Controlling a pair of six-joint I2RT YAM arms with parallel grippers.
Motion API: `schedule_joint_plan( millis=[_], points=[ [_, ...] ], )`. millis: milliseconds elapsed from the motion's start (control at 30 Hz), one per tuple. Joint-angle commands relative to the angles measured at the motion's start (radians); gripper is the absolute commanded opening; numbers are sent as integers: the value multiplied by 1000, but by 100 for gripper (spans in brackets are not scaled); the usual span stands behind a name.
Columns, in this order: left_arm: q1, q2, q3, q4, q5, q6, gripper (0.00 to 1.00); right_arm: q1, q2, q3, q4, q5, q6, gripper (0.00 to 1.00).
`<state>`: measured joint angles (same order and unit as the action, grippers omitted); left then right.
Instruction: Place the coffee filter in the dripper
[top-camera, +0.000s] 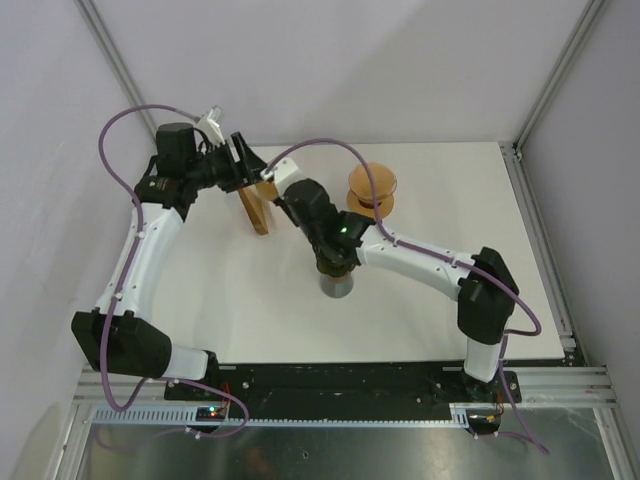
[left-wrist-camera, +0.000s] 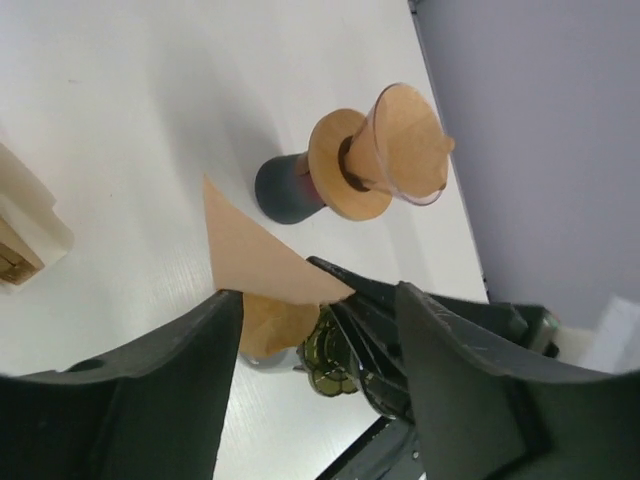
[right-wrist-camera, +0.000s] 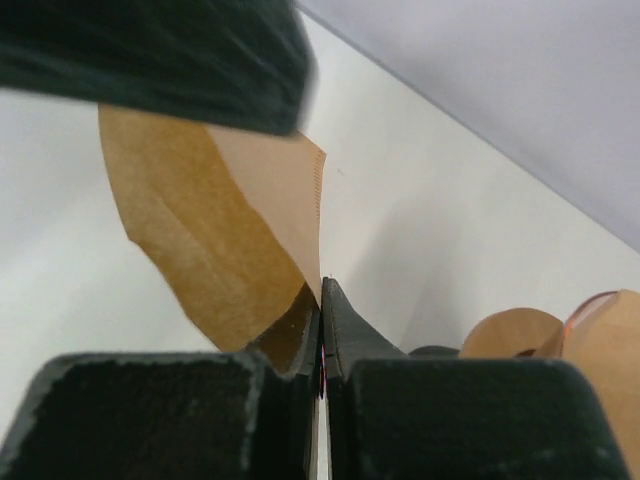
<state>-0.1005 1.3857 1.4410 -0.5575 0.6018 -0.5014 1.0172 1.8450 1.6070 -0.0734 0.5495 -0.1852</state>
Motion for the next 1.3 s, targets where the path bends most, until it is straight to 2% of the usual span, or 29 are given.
schedule_joint_plan(
  millis=[0,167,300,433,600,767,933,1267],
  points=[
    [-3,-30,77,14,2,113,72,-85,-138,52,-125,-167,139,0],
    [-11,-48,105,1,50,186,83,-171,-225,57,-237,-340,213,0],
    [-23,-56,144,-31,16,268,85,-231,-275,115,-391,-457,225,0],
    [-47,-47,160,-53,-39,351,85,-266,-292,212,-615,-590,216,0],
    [-87,-26,156,-69,-58,418,84,-276,-296,315,-894,-650,201,0],
    [-102,-2,163,-78,-57,440,83,-272,-288,356,-1093,-665,195,0],
    [-130,4,156,-85,-79,464,82,-266,-266,362,-1178,-663,190,0],
    [-202,-3,108,-92,-64,498,82,-236,-96,444,-1235,-698,130,0]
  ],
)
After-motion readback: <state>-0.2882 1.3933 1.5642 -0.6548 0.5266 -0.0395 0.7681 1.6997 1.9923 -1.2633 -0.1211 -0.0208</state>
